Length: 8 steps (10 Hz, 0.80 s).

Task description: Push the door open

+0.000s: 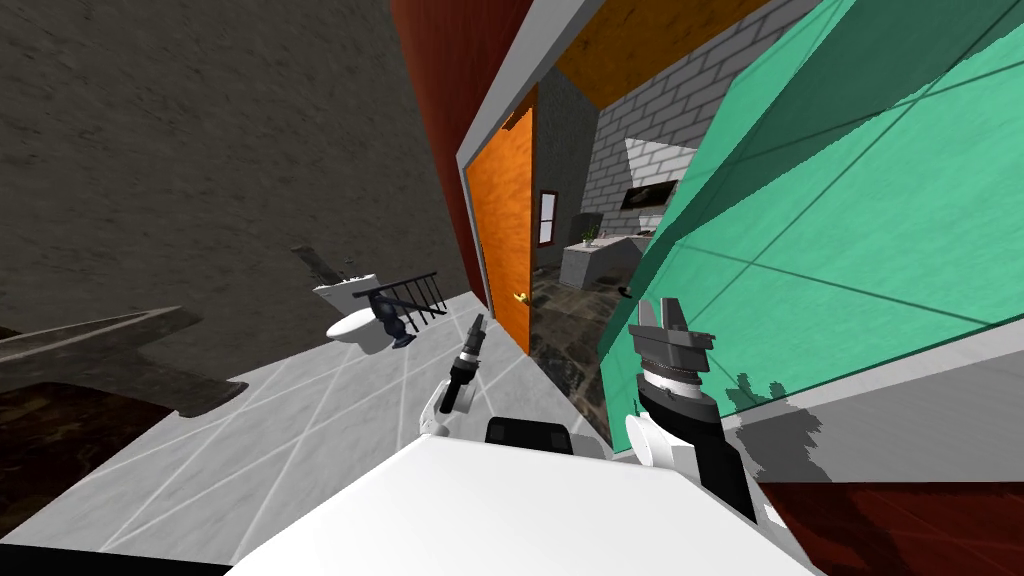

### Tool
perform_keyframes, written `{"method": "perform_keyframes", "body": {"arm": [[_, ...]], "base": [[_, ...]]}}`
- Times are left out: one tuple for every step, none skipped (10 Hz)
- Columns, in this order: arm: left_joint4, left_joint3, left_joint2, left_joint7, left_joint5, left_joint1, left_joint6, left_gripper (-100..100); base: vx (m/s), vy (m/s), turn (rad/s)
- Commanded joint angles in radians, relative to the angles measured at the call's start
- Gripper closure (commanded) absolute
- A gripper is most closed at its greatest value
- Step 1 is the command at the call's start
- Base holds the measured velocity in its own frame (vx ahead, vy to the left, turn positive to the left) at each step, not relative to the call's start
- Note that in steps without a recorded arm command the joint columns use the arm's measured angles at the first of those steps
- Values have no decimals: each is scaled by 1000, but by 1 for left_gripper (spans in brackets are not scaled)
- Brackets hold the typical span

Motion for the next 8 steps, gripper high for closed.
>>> {"method": "perform_keyframes", "body": {"arm": [[46, -2, 2, 10, -6, -19, -10, -100], [73, -3, 2, 16, -10, -30, -14, -100], [100, -4, 3, 21, -13, -41, -18, -100], [126, -5, 4, 27, -17, -52, -22, -100], [153, -6, 5, 33, -20, -63, -27, -100], [180, -8, 6, 39, -24, -75, -31, -100], [206, -9, 6, 45, -28, -86, -35, -100], [233, -10, 6, 51, -31, -97, -39, -100]], "base": [[98, 56, -89], [92, 80, -88], [84, 85, -96], [81, 75, -110], [90, 78, -118], [83, 73, -91], [81, 63, -103], [86, 71, -104]]}}
